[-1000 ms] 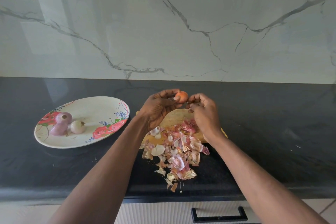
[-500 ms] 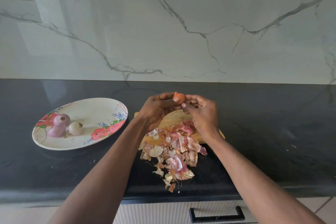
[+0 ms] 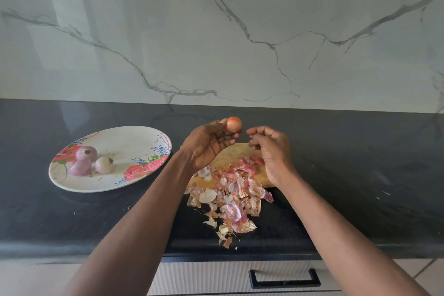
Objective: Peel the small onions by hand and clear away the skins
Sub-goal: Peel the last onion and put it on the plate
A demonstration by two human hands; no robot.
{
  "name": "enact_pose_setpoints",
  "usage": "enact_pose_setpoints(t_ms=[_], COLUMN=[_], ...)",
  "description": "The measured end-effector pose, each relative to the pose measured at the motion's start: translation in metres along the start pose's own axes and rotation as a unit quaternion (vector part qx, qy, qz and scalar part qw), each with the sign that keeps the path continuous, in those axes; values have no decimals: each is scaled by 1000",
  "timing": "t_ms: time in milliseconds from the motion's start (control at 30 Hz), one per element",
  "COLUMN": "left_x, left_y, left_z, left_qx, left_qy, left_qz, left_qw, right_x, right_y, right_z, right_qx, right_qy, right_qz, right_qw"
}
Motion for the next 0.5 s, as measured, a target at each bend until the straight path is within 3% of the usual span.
enact_pose_setpoints(t_ms=[267,500], left_x=[3,-1], left_y=[1,0], left_z=[0,-1], left_qx=[142,257], left_qy=[-42,-39], left_qz=[-25,-29], left_qw=[989,965], right_x=[-3,1], right_y=[-3,2], right_z=[-8,-4], right_qx=[-79,-171], right_qy=[122,159], right_qz=[-2,38], right_qw=[989,972])
Point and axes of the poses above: each hand's wrist, its own x-axis towards the middle knuckle, its own y-axis out of the back of the hand, z = x × y, the point moved 5 cm from there along x, towards the middle knuckle, and after that the axes turned 13 degrees about -x, right-handed, at the moved point
